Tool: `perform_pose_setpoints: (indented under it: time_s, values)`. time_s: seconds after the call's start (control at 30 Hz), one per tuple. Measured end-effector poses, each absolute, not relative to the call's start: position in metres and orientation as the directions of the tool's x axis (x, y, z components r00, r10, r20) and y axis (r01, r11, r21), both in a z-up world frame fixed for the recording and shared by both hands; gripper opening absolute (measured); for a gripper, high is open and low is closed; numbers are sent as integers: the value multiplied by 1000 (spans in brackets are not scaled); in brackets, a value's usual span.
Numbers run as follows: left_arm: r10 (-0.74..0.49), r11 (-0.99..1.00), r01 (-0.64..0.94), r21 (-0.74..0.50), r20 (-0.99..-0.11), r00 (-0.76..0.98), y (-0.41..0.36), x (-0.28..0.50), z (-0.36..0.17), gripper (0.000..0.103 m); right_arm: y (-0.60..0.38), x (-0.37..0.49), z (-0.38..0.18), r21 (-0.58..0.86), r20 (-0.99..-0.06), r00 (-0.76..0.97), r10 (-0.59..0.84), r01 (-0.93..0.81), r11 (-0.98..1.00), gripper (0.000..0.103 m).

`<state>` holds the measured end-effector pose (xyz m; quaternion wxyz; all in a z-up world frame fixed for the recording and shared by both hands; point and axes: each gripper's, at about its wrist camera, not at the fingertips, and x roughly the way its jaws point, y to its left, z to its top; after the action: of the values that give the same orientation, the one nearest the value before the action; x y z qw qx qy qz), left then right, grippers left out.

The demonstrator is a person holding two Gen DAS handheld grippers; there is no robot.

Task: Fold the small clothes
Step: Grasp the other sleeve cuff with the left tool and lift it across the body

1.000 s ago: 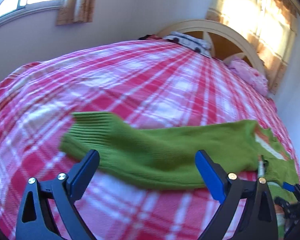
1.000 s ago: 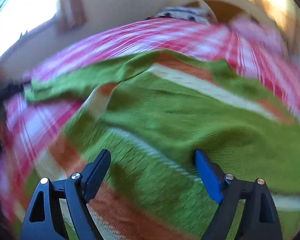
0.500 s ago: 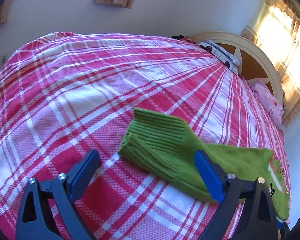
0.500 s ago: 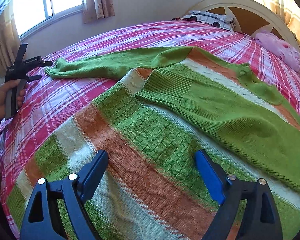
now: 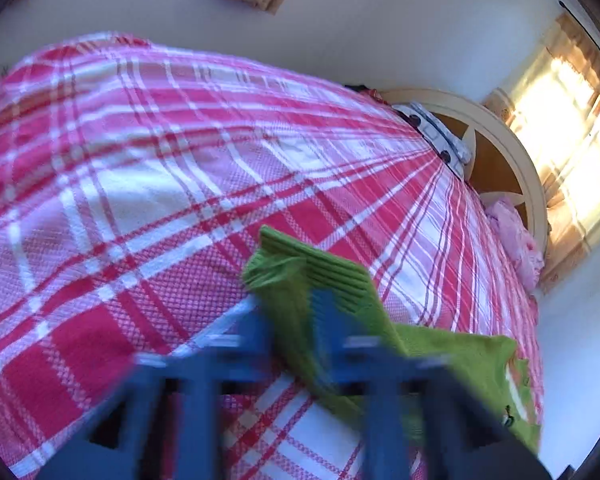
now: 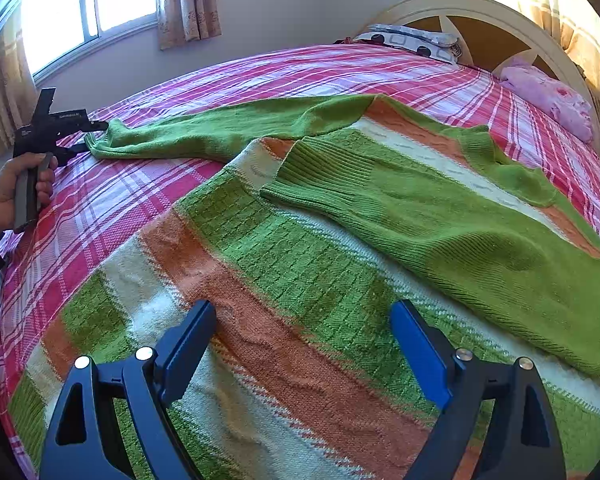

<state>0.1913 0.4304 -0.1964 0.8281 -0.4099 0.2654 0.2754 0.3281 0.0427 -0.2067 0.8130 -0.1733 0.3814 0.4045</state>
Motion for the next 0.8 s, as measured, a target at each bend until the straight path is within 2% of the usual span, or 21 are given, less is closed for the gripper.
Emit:
perform_pose_setpoints:
  time_s: [0.23, 0.43, 0.67, 0.8]
  values:
    - [252, 532, -602, -595, -568, 784, 423, 174, -173, 6, 41, 330, -207, 33, -758, 386, 526, -783, 622, 90]
    - [208, 568, -508, -648, -484, 850, 409, 177, -134, 6, 41, 331, -207, 34, -755, 390, 527, -779, 626, 90]
    - [127, 648, -404, -646, -432, 893, 377, 208, -99, 5, 31, 334, -202, 63, -736, 409, 540, -752, 656, 90]
    - [73, 693, -354, -628, -427, 901, 356, 228, -85, 5, 13, 337, -191, 101, -706, 464, 535, -682, 725, 90]
